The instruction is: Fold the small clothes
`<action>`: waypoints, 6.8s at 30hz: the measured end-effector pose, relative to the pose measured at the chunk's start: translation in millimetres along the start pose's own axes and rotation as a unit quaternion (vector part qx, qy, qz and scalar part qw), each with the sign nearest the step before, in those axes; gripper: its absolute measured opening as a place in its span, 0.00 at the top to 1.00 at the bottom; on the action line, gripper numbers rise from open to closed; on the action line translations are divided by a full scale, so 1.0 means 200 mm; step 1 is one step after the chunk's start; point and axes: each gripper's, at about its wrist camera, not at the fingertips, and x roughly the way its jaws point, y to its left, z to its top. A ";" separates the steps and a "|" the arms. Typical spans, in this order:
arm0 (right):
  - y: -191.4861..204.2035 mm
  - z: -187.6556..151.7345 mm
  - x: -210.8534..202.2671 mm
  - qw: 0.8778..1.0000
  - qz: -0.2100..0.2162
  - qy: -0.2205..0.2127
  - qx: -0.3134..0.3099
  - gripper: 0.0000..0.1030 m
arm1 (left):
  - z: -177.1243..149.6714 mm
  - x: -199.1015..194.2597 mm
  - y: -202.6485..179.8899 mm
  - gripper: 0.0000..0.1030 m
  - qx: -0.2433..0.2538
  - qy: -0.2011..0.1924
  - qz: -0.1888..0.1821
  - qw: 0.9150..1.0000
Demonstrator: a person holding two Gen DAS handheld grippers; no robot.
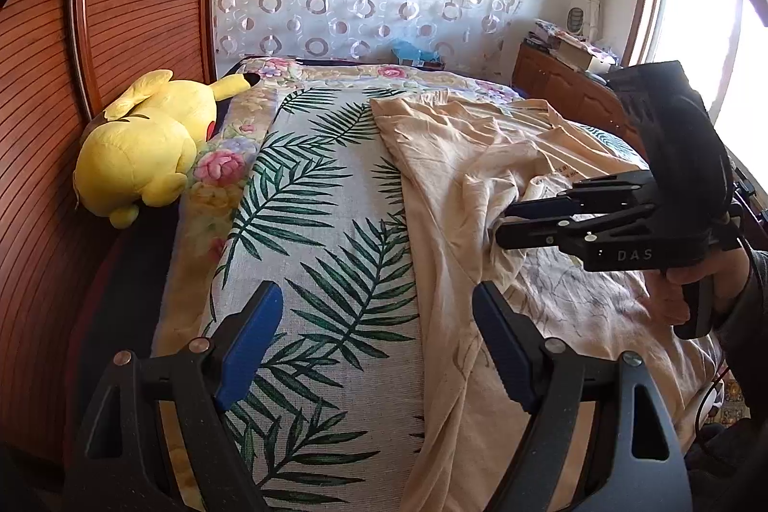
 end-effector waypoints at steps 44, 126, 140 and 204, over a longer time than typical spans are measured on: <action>0.00 -0.25 -0.25 0.999 0.007 -0.041 0.017 0.93 | -0.04 0.05 -0.05 0.21 0.001 0.010 -0.006 1.000; -0.30 -0.05 -0.22 0.990 -0.119 -0.048 0.064 0.69 | 0.04 0.18 -0.26 0.21 0.050 0.030 -0.017 0.998; -0.51 0.04 -0.29 0.983 -0.156 -0.024 0.092 0.74 | 0.06 0.31 -0.31 0.21 0.068 0.066 -0.007 0.995; -0.39 -0.95 -0.84 0.952 -0.265 -0.049 0.144 0.44 | 0.71 0.93 -0.10 0.86 0.000 0.075 -0.023 0.997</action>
